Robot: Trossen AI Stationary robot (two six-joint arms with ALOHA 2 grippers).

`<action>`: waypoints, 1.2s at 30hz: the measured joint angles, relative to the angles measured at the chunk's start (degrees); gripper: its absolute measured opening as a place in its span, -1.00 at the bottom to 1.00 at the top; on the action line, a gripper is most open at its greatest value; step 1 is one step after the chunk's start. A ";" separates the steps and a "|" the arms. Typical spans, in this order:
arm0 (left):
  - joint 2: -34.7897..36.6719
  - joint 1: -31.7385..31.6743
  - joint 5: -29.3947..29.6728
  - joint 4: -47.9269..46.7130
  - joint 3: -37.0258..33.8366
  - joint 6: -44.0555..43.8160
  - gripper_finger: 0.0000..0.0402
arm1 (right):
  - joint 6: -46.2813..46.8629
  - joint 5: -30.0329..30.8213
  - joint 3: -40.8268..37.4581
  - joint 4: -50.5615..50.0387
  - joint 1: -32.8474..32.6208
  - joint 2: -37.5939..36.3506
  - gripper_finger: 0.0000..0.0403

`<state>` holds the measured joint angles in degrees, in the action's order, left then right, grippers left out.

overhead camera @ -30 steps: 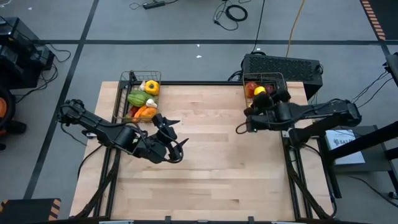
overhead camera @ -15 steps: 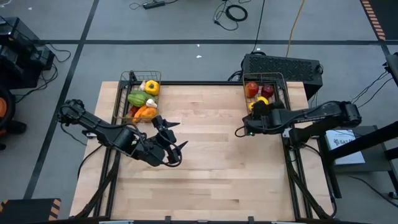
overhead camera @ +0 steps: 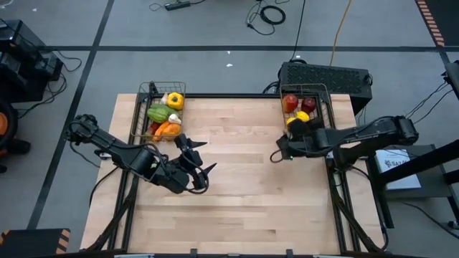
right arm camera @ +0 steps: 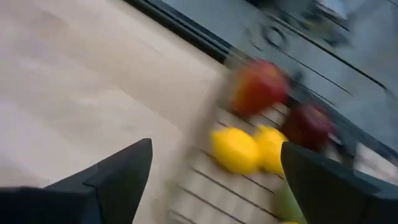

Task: Sort produce into baskets
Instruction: Return to Home Position

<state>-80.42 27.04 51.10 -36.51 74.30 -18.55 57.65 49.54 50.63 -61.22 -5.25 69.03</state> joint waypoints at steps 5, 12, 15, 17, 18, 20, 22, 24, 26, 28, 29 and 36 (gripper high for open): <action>1.17 3.02 4.96 -5.02 -0.03 -0.46 0.66 | -13.49 4.48 0.00 14.38 -8.62 -3.45 0.60; 6.76 6.94 6.80 -6.98 -5.36 -7.77 0.20 | -34.40 6.03 0.07 30.41 -19.45 -7.53 0.31; 8.82 7.85 4.40 -3.44 -10.58 -8.62 -0.01 | -39.94 -0.02 0.07 32.60 -22.41 -8.21 0.09; 10.29 8.54 3.62 0.20 -14.61 -9.36 -0.14 | -41.71 -2.55 -0.38 33.62 -24.25 -8.47 -0.10; 11.08 8.87 3.34 2.30 -16.83 -9.41 -0.20 | -42.50 -3.38 -0.84 34.16 -25.01 -8.62 -0.20; 12.45 9.30 3.11 7.94 -21.01 -8.18 -0.33 | -43.44 -5.01 -2.47 35.89 -26.24 -8.94 -0.42; 14.11 9.42 2.44 14.47 -25.31 -4.52 -0.47 | -44.92 -7.26 -5.25 39.88 -26.82 -9.33 -0.64; 15.86 9.34 -0.71 22.16 -29.36 0.02 -0.60 | -46.33 -10.46 -9.26 46.02 -27.11 -10.01 -0.85; 17.45 9.38 -4.68 30.60 -33.67 5.66 -0.74 | -47.30 -14.08 -13.92 52.44 -27.13 -10.78 -0.96; 19.11 9.41 -8.90 38.30 -37.83 11.25 -0.88 | -48.22 -16.69 -18.65 59.32 -27.01 -11.62 -0.95; 20.14 9.34 -10.56 41.73 -39.95 13.29 -0.93 | -48.75 -17.04 -20.88 62.50 -26.91 -12.13 -0.94; 29.33 5.05 -15.14 48.44 -50.66 16.33 -0.96 | -54.35 -23.03 -33.23 80.81 -21.72 -17.21 -0.99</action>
<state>-51.09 32.10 35.95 11.92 23.64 -2.22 3.29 26.51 17.41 19.59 -26.97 51.81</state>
